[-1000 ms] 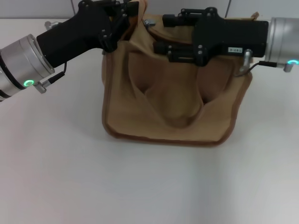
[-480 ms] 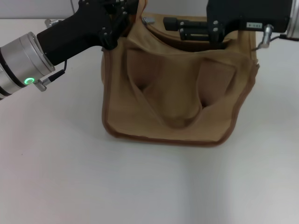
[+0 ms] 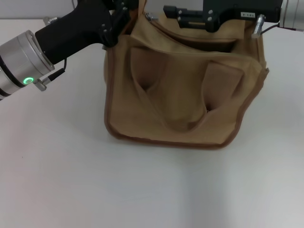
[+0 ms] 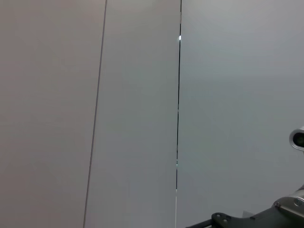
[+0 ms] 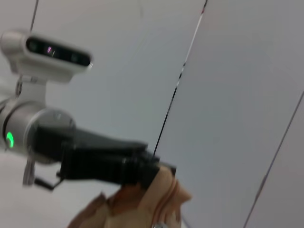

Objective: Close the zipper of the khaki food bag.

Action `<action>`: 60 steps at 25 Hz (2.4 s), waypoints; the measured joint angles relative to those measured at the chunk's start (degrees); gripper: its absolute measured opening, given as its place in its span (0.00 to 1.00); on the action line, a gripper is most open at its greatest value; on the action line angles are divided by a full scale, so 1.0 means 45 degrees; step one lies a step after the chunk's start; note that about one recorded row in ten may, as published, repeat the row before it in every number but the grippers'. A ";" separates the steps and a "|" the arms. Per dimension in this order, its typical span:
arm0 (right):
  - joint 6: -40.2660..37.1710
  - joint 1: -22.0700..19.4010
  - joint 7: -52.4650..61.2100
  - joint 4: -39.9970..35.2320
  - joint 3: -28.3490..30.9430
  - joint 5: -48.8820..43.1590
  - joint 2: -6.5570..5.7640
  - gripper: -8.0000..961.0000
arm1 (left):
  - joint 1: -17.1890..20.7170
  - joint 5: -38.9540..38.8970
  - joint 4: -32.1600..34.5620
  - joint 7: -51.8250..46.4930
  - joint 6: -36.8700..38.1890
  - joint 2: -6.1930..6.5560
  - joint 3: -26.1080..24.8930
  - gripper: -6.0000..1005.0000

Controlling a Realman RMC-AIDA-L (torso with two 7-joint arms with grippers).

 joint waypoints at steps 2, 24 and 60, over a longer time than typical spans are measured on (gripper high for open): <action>0.0011 -0.0019 -0.0682 0.0480 0.0045 0.0747 -0.0013 0.69 | -0.0003 -0.0014 -0.0031 0.0038 0.0000 0.0000 0.0013 0.09; 0.0309 0.0021 -0.2752 0.1919 -0.0686 0.1274 0.0027 0.69 | -0.0070 -0.0055 -0.0119 0.0246 0.0017 0.0000 0.0028 0.11; 0.2047 -0.0565 -0.4316 0.1293 -0.3059 0.3141 -0.0002 0.44 | -0.0034 -0.0110 -0.0158 0.0342 0.0195 0.0000 0.0046 0.13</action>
